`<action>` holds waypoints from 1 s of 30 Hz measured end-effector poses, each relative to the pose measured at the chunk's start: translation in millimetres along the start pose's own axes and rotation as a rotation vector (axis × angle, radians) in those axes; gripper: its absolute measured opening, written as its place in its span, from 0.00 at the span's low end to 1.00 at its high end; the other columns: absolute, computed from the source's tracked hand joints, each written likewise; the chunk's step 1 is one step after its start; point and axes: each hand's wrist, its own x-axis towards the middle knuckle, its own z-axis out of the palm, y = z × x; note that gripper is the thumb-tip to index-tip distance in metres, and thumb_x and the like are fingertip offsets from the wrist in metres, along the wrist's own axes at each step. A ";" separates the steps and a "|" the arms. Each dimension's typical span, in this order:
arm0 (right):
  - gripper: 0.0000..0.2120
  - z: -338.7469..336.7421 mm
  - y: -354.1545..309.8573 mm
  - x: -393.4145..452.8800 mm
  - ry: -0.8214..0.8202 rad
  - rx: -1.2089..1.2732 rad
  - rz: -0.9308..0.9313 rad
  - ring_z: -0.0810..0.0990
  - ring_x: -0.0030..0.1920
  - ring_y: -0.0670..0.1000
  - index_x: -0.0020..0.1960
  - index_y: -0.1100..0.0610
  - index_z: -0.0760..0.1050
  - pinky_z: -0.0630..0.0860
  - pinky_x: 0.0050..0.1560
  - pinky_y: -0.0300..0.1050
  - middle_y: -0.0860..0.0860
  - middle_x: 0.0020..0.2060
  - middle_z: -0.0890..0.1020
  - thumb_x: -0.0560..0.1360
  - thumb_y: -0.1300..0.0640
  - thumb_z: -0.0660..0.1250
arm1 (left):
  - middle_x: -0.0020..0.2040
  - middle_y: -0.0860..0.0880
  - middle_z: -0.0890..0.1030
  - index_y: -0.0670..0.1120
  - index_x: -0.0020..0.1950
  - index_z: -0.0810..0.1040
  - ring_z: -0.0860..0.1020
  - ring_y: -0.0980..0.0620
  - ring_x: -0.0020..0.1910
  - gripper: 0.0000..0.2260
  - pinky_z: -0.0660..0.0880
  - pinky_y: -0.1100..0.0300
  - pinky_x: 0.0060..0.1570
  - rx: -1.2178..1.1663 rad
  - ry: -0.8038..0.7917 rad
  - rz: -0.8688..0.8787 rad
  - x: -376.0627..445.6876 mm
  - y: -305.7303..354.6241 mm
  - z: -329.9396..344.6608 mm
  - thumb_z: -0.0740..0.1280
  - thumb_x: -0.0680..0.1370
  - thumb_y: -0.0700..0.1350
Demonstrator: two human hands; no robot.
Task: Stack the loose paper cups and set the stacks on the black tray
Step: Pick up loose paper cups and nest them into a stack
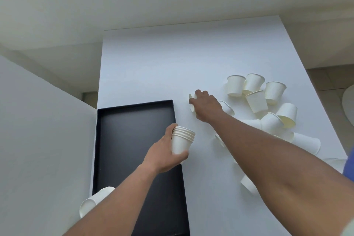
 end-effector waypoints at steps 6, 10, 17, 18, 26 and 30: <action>0.20 1.2 -0.8 -1.6 0.019 -0.056 -0.044 0.68 0.62 0.61 0.67 0.56 0.70 0.67 0.42 0.49 0.58 0.62 0.69 0.77 0.67 0.58 | 0.54 0.57 0.78 0.63 0.73 0.48 0.81 0.51 0.44 0.40 0.80 0.49 0.48 -0.085 0.019 -0.016 -8.1 -2.8 0.2 0.68 0.68 0.59; 0.11 -7.8 -3.4 -6.4 0.082 0.180 0.059 0.72 0.58 0.60 0.60 0.56 0.72 0.70 0.45 0.50 0.57 0.58 0.70 0.79 0.58 0.61 | 0.51 0.58 0.77 0.64 0.72 0.48 0.80 0.54 0.43 0.39 0.80 0.51 0.47 -0.127 0.005 -0.021 -14.7 -3.3 -0.9 0.69 0.68 0.58; 0.13 -24.8 -15.0 -31.7 0.019 1.088 0.224 0.77 0.47 0.54 0.43 0.57 0.74 0.77 0.49 0.52 0.54 0.49 0.78 0.76 0.47 0.65 | 0.49 0.58 0.79 0.62 0.73 0.49 0.82 0.56 0.42 0.40 0.81 0.50 0.47 -0.174 0.027 -0.037 -26.9 -4.8 -7.8 0.70 0.68 0.56; 0.12 -25.2 -16.7 -36.5 -0.044 1.155 0.210 0.77 0.45 0.53 0.42 0.57 0.73 0.77 0.48 0.51 0.54 0.47 0.79 0.76 0.48 0.65 | 0.48 0.58 0.79 0.62 0.73 0.49 0.82 0.57 0.41 0.40 0.81 0.50 0.47 -0.180 0.034 -0.039 -28.3 -4.6 -9.2 0.70 0.68 0.56; 0.09 -16.5 -27.2 -59.6 -0.214 1.272 0.166 0.76 0.42 0.52 0.40 0.54 0.70 0.74 0.44 0.45 0.53 0.41 0.78 0.75 0.52 0.66 | 0.48 0.57 0.79 0.59 0.72 0.50 0.82 0.56 0.40 0.37 0.81 0.49 0.46 -0.147 0.086 -0.061 -37.5 -2.6 -14.1 0.69 0.70 0.56; 0.09 -9.2 -34.2 -68.9 -0.282 1.240 0.158 0.78 0.42 0.50 0.40 0.54 0.71 0.76 0.44 0.45 0.50 0.42 0.79 0.75 0.50 0.66 | 0.51 0.59 0.77 0.59 0.74 0.49 0.82 0.54 0.44 0.39 0.80 0.49 0.48 -0.124 0.109 -0.064 -39.6 -3.5 -15.1 0.69 0.71 0.59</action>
